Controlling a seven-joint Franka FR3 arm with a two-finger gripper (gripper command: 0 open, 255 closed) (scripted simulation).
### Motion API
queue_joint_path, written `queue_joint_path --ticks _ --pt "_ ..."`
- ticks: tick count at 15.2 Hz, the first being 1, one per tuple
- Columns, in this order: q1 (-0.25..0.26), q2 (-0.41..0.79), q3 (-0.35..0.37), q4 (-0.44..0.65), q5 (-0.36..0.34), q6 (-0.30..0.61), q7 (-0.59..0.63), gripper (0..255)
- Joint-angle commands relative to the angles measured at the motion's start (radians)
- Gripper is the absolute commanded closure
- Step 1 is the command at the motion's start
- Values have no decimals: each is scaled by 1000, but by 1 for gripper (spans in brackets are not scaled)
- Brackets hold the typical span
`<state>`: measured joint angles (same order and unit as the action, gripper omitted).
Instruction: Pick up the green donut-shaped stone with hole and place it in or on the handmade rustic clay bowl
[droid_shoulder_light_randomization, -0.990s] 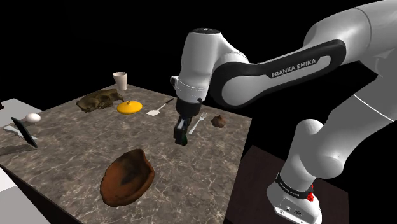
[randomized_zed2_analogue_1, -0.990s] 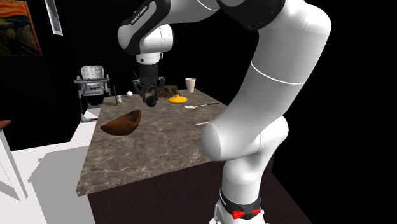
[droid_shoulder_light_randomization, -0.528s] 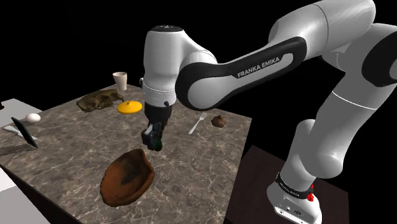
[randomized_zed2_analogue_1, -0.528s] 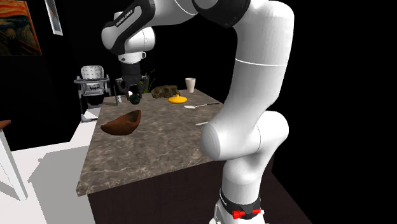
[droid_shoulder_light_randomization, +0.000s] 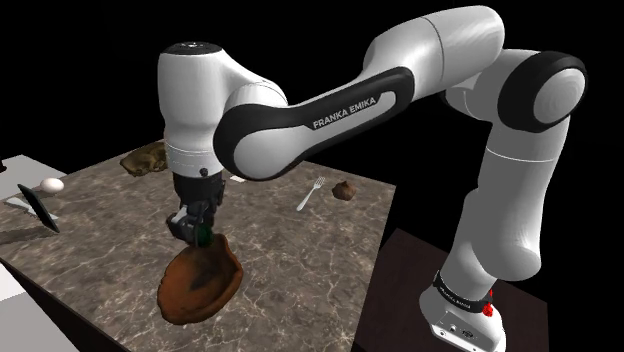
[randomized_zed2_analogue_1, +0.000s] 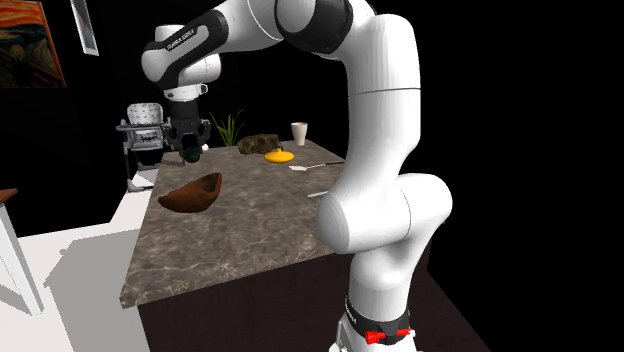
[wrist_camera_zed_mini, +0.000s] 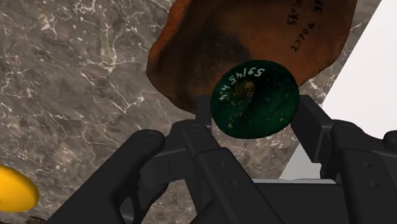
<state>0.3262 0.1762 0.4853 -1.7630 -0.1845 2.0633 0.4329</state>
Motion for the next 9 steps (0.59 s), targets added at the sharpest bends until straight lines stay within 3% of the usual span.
queue_joint_path --ticks 1,9 --pt "2 11 -1 -11 -8 21 8 255" --pt "6 42 -8 -82 -35 118 31 255"
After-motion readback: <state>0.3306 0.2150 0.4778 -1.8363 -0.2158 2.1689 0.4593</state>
